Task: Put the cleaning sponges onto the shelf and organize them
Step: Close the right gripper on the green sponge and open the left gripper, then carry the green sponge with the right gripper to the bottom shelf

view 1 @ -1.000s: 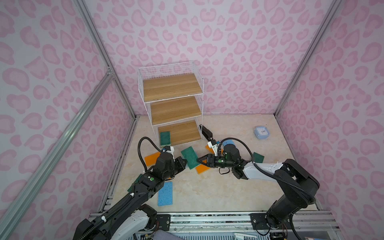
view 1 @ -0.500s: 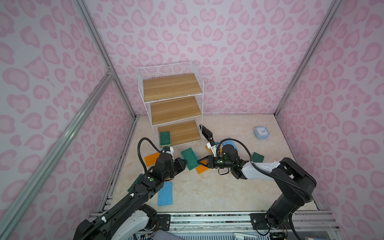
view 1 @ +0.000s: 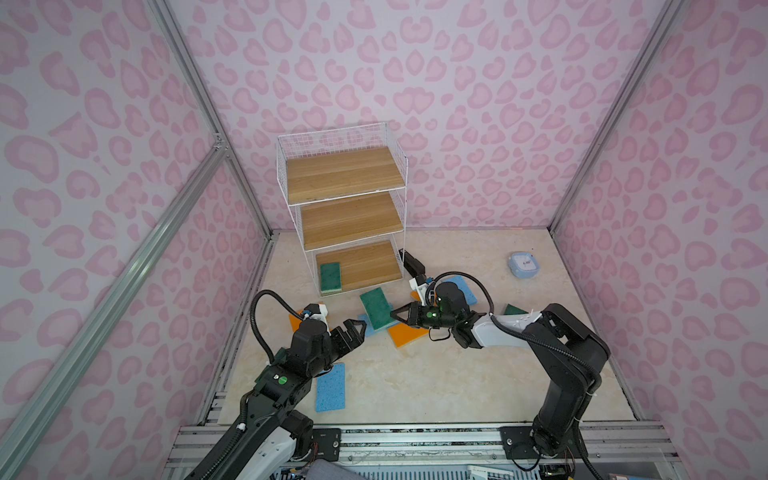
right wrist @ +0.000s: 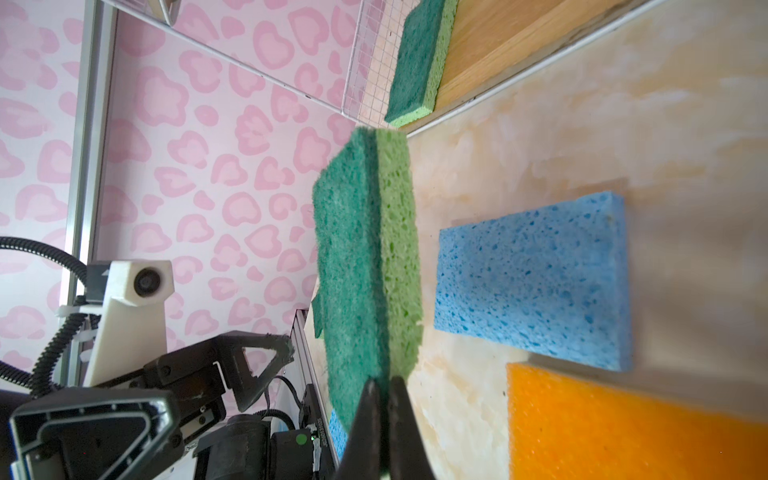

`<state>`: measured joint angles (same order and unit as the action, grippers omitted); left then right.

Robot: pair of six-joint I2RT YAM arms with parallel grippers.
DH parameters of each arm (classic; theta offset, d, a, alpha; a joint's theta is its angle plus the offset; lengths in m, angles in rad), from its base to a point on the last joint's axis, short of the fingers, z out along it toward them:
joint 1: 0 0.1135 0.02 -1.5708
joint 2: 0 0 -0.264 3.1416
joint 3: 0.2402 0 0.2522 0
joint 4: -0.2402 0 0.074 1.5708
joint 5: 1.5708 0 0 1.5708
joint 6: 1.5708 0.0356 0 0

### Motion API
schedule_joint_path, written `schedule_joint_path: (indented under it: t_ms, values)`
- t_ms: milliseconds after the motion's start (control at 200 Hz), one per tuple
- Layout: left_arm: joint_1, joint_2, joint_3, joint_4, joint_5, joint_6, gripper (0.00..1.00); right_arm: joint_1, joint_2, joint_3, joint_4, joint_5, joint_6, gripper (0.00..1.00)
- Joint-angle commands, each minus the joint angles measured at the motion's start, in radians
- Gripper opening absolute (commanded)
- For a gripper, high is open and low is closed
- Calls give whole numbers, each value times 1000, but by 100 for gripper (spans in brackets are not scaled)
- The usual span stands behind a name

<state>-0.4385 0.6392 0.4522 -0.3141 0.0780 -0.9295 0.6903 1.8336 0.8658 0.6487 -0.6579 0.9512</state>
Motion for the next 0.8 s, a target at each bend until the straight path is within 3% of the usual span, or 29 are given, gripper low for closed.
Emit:
schedule_joint_path:
  t_ms: [0,355,510,795]
  values:
    - [27,-31,-14,-63,-15,30,98,-3,40,38,-5,37,15,0]
    - [60,-149,-33,-176,-121,49,98,1,227,284,-56,121,70,0]
    - [63,-156,-49,-197,-129,46,98,24,326,457,-199,184,63,0]
    - [63,-203,-84,-222,-142,35,98,51,479,679,-270,297,123,0]
